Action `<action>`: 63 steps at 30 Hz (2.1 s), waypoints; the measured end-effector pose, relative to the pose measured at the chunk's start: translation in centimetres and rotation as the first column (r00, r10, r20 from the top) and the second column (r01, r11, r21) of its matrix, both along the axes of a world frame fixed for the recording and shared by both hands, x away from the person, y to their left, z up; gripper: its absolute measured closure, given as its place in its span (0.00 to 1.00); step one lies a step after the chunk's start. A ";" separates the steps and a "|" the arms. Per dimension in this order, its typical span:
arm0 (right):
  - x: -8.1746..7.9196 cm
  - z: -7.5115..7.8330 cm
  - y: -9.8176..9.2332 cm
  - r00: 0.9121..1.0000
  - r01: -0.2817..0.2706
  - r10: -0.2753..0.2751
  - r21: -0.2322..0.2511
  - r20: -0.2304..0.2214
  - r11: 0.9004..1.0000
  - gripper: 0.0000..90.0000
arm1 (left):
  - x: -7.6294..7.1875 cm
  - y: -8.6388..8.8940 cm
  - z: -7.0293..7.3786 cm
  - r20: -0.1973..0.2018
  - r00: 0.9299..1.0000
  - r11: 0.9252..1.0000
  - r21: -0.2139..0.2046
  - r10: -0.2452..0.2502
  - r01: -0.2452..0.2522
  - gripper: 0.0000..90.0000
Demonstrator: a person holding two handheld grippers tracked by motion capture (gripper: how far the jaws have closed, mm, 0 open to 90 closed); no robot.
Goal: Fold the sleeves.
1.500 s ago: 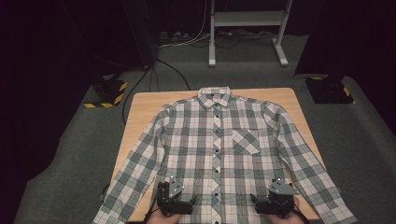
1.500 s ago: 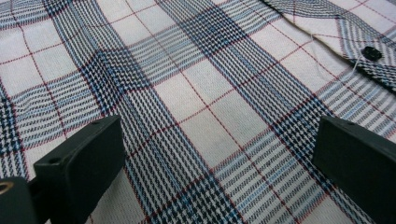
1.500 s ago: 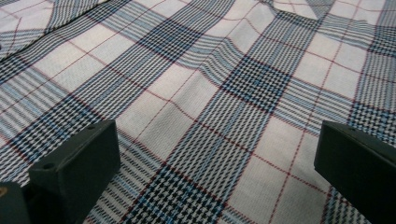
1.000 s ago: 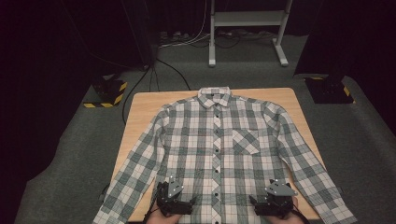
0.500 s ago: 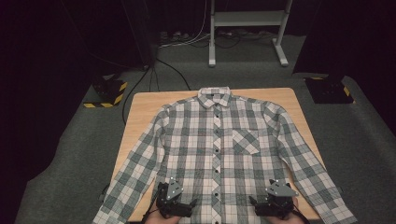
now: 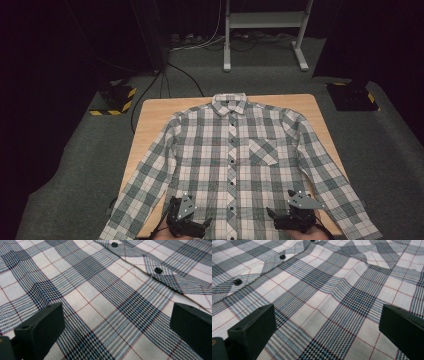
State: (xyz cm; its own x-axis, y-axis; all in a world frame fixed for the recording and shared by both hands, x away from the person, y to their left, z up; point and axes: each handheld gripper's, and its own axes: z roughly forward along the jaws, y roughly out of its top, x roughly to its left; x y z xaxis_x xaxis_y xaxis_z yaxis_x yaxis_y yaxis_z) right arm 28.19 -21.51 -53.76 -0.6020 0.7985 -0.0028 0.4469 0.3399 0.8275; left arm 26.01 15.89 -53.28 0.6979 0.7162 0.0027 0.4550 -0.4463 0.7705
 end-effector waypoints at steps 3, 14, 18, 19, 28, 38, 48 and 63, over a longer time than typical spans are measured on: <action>-0.3 0.1 0.0 1.000 -0.011 0.011 0.000 0.011 1.000 0.01 | -0.2 0.1 0.3 0.004 1.000 1.000 -0.003 -0.003 0.003 0.00; -0.9 -0.5 0.0 1.000 -0.022 0.021 -0.033 -0.006 0.999 0.02 | -0.2 1.3 1.1 -0.004 1.000 1.000 -0.011 0.027 -0.027 0.00; -0.8 -0.7 0.0 1.000 -0.010 0.009 -0.052 -0.028 0.999 0.02 | -0.1 1.7 1.2 0.000 0.999 0.999 -0.023 0.043 -0.043 0.00; -0.8 -0.7 0.0 1.000 -0.008 0.007 -0.051 -0.029 0.999 0.02 | -0.1 1.8 1.3 0.002 0.998 0.998 -0.031 0.059 -0.059 0.00; -0.8 -1.1 -0.1 0.998 0.016 -0.019 -0.054 -0.059 0.998 0.02 | 0.1 2.6 1.5 0.011 0.996 0.995 -0.047 0.090 -0.089 0.00; -0.7 -1.5 0.0 0.997 0.013 -0.017 -0.060 -0.069 0.998 0.01 | 0.3 3.8 1.9 0.017 0.992 0.990 -0.076 0.122 -0.120 0.01; -0.7 -1.6 0.0 0.997 0.006 -0.011 -0.064 -0.072 0.998 0.00 | 0.0 5.4 2.4 0.022 0.989 0.985 -0.098 0.146 -0.143 0.02; -0.7 -1.6 0.0 0.997 0.005 -0.009 -0.064 -0.071 0.998 0.00 | 0.0 8.5 2.8 0.030 0.975 0.968 -0.127 0.221 -0.216 0.03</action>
